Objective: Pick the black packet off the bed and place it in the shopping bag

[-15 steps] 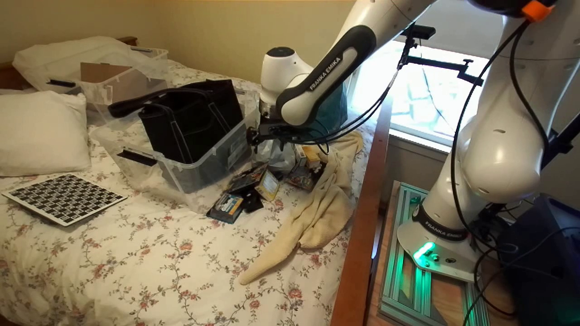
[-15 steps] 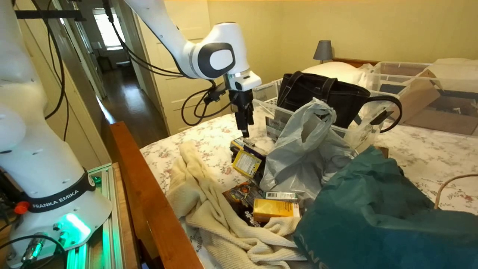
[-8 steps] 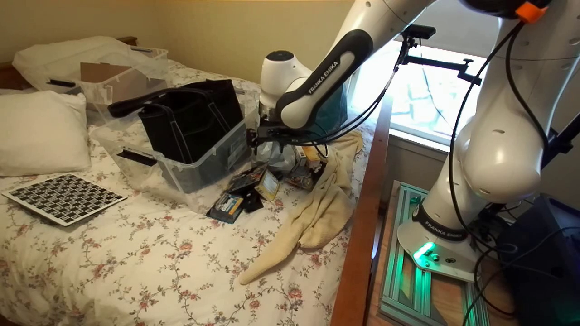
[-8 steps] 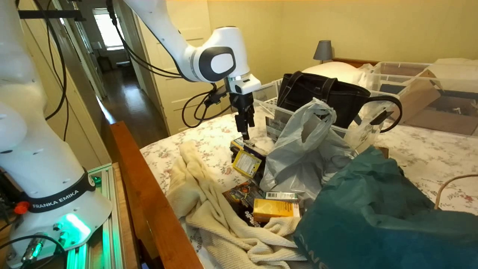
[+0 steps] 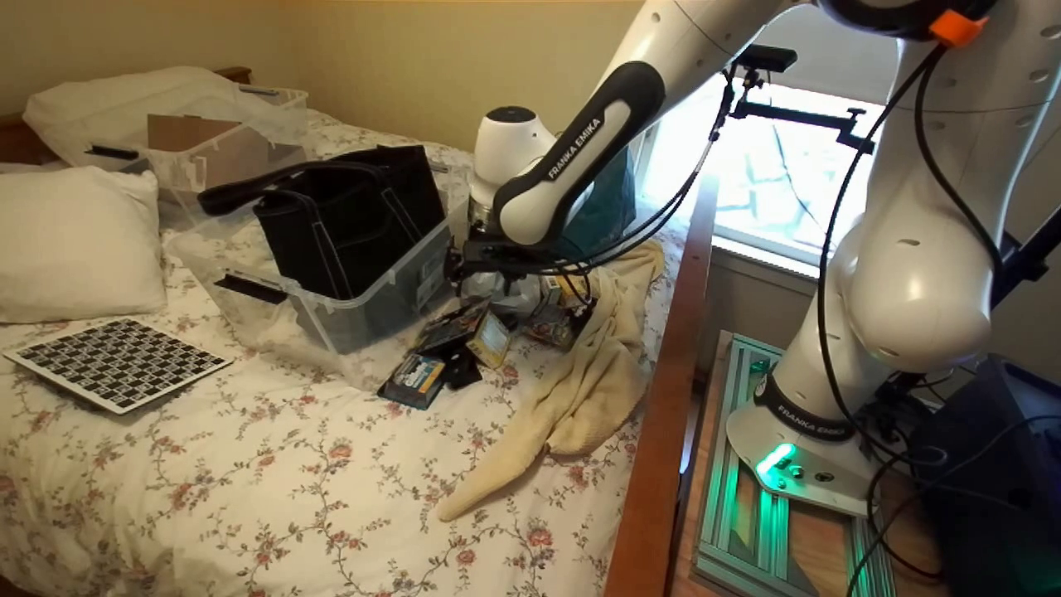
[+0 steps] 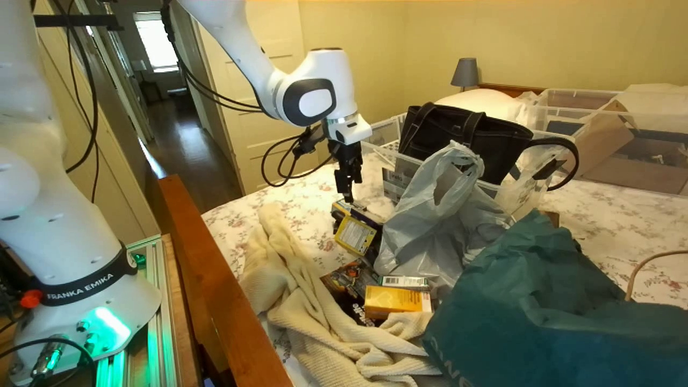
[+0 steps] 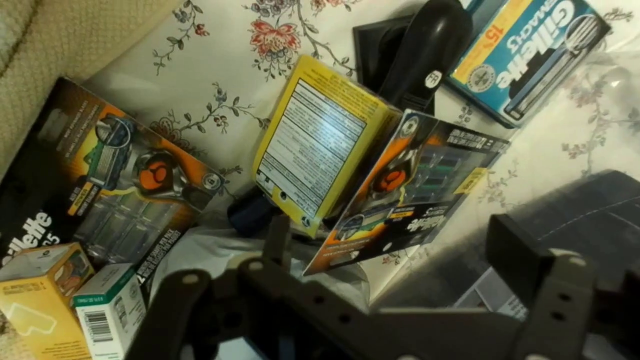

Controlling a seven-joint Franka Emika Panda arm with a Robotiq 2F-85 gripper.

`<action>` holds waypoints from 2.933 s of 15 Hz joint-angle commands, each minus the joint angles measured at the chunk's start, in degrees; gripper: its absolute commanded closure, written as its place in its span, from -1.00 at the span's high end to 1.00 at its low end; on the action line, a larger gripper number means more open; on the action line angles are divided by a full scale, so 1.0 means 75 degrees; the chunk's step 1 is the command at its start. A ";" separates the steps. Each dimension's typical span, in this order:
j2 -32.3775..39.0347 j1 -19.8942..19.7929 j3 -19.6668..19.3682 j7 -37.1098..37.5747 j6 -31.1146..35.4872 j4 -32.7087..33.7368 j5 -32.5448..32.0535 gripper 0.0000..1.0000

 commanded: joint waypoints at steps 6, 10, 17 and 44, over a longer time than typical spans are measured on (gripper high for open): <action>0.1063 0.0422 -0.0529 0.0375 0.1595 0.0067 0.0433 1.00; 0.1467 0.0305 -0.0347 0.0066 0.2287 0.0146 0.1185 0.47; 0.1680 0.0160 -0.0046 -0.0425 0.2597 0.0159 0.1996 -0.52; -0.1169 0.0710 -0.0589 -0.2488 0.4286 -0.2565 0.2613 -0.98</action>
